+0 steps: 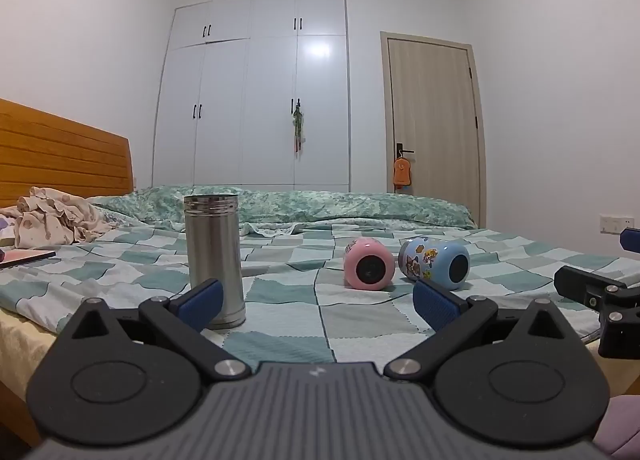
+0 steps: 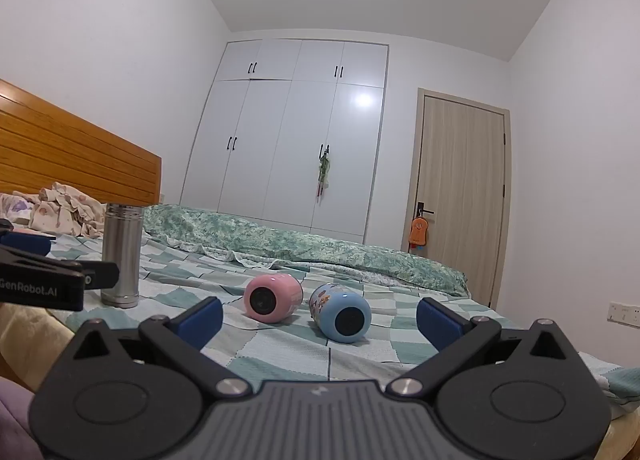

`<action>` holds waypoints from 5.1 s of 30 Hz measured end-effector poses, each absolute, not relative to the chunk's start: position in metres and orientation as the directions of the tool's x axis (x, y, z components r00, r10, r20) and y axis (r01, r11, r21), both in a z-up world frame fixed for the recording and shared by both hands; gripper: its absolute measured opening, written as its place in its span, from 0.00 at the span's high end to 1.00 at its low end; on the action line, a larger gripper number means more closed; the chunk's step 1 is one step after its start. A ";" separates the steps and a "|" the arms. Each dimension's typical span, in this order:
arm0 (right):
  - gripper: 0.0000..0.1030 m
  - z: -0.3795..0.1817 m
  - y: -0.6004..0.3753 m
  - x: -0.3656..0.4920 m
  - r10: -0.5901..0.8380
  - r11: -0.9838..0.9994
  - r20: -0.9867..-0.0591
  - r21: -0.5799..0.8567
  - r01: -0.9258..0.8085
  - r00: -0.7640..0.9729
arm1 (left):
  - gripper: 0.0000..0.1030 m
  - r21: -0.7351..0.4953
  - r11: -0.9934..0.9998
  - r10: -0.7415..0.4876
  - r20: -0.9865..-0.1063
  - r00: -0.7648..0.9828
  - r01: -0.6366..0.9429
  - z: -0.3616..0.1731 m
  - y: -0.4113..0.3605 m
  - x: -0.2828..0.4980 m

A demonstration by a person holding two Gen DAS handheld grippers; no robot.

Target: Flip cup upright

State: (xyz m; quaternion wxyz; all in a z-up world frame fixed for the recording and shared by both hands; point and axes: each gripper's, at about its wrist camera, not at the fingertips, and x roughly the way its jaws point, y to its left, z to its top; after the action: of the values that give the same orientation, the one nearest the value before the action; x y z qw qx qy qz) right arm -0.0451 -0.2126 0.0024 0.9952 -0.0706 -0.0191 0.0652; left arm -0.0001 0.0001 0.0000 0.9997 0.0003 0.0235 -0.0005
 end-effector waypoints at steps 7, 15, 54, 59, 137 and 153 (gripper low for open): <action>0.00 0.002 -0.212 -0.045 0.133 0.981 0.031 -0.145 -0.127 0.991 | 0.00 0.007 1.000 -0.001 -0.045 0.999 0.001 0.000 0.000 -0.001; 0.00 0.002 -0.212 -0.046 0.132 0.981 0.031 -0.145 -0.127 0.991 | 0.00 0.006 1.000 0.000 -0.047 0.999 0.000 0.000 0.000 0.000; 0.00 0.002 -0.213 -0.046 0.133 0.981 0.031 -0.146 -0.127 0.991 | 0.00 0.005 1.000 -0.001 -0.046 0.999 0.001 -0.001 0.000 0.000; 0.00 0.002 -0.213 -0.046 0.133 0.981 0.031 -0.146 -0.127 0.991 | 0.00 0.005 1.000 -0.001 -0.046 0.999 0.001 0.000 -0.001 -0.001; 0.00 0.072 -0.305 0.265 0.315 0.935 -0.299 -0.068 -0.349 0.901 | 0.00 0.185 0.980 0.012 -0.438 0.899 0.076 0.077 -0.090 0.273; 0.00 0.044 -0.324 0.400 0.475 0.875 -0.422 0.133 -0.465 0.772 | 0.18 0.094 0.995 0.060 -0.789 0.612 0.023 0.015 -0.088 0.440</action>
State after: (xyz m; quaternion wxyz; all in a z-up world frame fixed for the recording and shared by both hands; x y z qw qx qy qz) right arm 0.4004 -0.3243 0.0440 0.9413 0.0106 0.2270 0.2497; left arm 0.4402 -0.0882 0.0154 0.8965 0.0473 0.4405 0.0102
